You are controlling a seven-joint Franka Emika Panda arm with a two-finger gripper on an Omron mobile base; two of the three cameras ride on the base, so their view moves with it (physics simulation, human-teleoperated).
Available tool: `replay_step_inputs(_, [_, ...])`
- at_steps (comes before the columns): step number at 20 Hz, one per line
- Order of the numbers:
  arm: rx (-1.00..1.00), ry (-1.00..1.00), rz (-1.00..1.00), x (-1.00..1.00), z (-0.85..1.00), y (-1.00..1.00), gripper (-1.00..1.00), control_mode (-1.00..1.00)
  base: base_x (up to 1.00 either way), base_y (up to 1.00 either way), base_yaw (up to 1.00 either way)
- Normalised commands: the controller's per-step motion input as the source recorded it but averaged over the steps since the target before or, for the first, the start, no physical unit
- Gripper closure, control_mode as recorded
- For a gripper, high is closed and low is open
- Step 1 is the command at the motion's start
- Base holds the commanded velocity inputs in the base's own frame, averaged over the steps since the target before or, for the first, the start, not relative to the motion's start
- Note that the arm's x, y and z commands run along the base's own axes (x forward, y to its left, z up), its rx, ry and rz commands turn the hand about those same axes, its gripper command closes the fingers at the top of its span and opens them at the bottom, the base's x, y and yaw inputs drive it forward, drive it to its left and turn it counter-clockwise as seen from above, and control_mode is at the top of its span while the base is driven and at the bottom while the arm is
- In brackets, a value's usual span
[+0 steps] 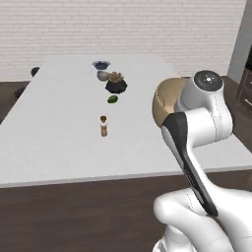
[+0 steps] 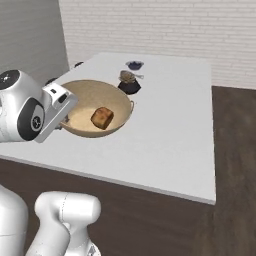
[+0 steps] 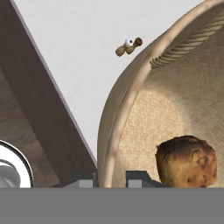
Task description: Open the cabinet, pick up the bread from the cabinet and place it in the basket. Then move the basket to the dining counter.
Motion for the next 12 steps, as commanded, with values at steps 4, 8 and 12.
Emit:
replay_step_inputs(4, [0.0,0.0,0.0,0.0,0.0,0.0,1.0,1.0,0.0,1.0,-0.25])
replay_step_inputs(8, [0.0,0.0,0.0,0.0,0.0,0.0,1.0,1.0,0.0,1.0,-0.23])
replay_step_inputs(12, [0.0,0.0,0.0,0.0,0.0,0.0,1.0,1.0,0.0,0.83,-0.17])
